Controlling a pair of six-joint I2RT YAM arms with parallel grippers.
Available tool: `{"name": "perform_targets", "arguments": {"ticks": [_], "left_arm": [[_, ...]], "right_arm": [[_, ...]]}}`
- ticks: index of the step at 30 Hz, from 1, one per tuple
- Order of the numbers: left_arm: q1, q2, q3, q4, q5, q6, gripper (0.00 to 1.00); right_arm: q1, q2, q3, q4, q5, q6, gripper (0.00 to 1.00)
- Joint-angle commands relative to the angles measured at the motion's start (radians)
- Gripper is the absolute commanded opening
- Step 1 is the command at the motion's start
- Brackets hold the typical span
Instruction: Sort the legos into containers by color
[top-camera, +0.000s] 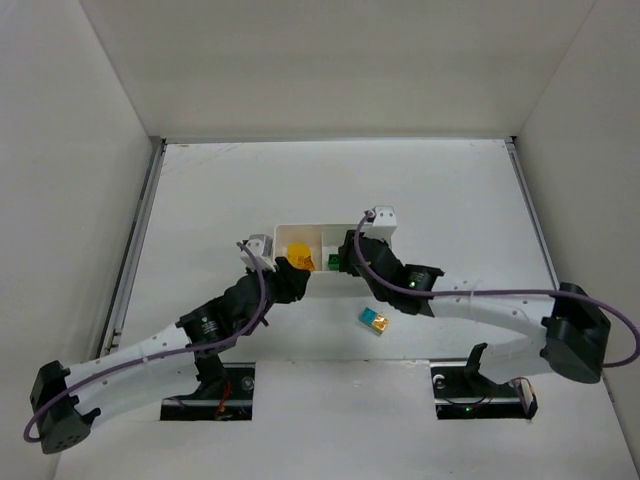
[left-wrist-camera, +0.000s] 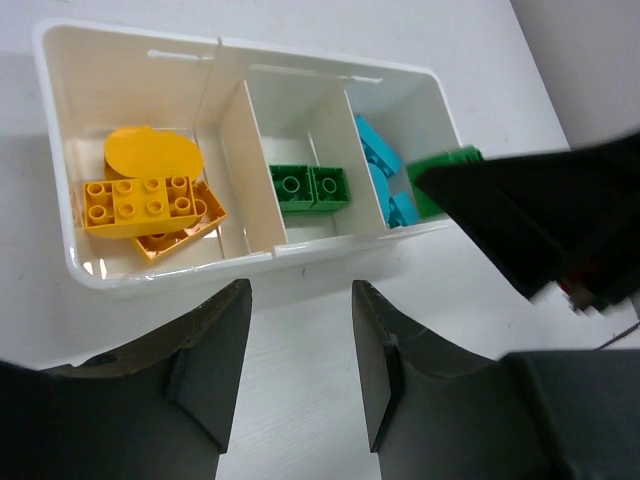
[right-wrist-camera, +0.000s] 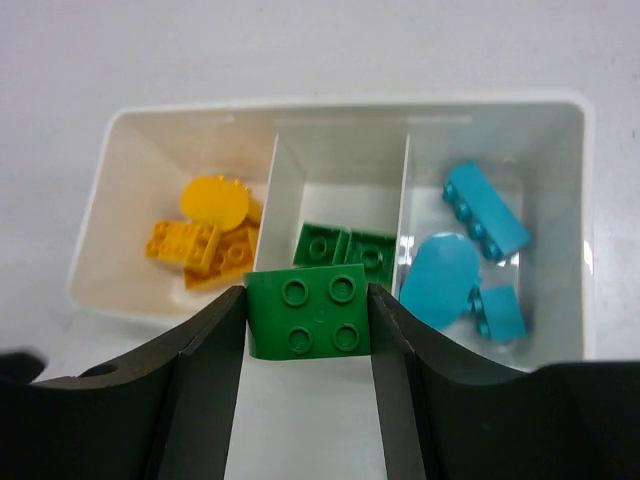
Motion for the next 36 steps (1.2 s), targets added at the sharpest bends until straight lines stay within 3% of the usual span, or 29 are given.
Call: {"name": "perform_targets", "arguments": {"ticks": [1, 6, 12, 15, 19, 22, 24, 26, 28, 32, 36], "left_arm": [[0.002, -0.039, -0.020, -0.029, -0.013, -0.003, 0.42], [0.007, -0.043, -0.029, -0.035, -0.013, -0.007, 0.42], [0.017, -0.033, -0.020, -0.035, -0.010, 0.003, 0.42], [0.019, -0.021, -0.015, -0.032, -0.004, 0.003, 0.42], [0.019, -0.001, 0.006, -0.040, 0.013, 0.009, 0.42], [0.014, 0.014, 0.029, -0.063, 0.045, 0.017, 0.43], [0.020, 0.033, 0.052, -0.087, 0.079, 0.025, 0.43], [0.033, 0.056, 0.081, -0.115, 0.117, 0.037, 0.43], [0.047, 0.072, 0.106, -0.133, 0.151, 0.045, 0.43], [0.073, 0.088, 0.137, -0.161, 0.203, 0.048, 0.43], [0.085, 0.074, 0.140, -0.162, 0.220, 0.043, 0.43]], "right_arm": [[-0.068, 0.090, 0.062, 0.162, -0.081, -0.117, 0.39], [-0.111, 0.194, 0.132, 0.185, -0.123, -0.146, 0.40], [-0.111, 0.180, 0.142, 0.187, -0.117, -0.154, 0.67], [-0.111, 0.119, 0.091, 0.184, -0.112, -0.151, 0.73], [-0.097, -0.029, -0.028, 0.172, -0.097, -0.158, 0.65], [-0.040, -0.172, -0.150, 0.098, -0.121, -0.151, 0.45], [0.009, -0.253, -0.203, -0.024, -0.172, -0.117, 0.42], [0.056, -0.306, -0.223, -0.150, -0.203, -0.061, 0.49], [0.122, -0.327, -0.230, -0.250, -0.195, -0.014, 0.64], [0.210, -0.269, -0.201, -0.416, -0.177, 0.035, 0.82], [0.216, -0.173, -0.175, -0.476, -0.206, 0.032, 0.89]]}}
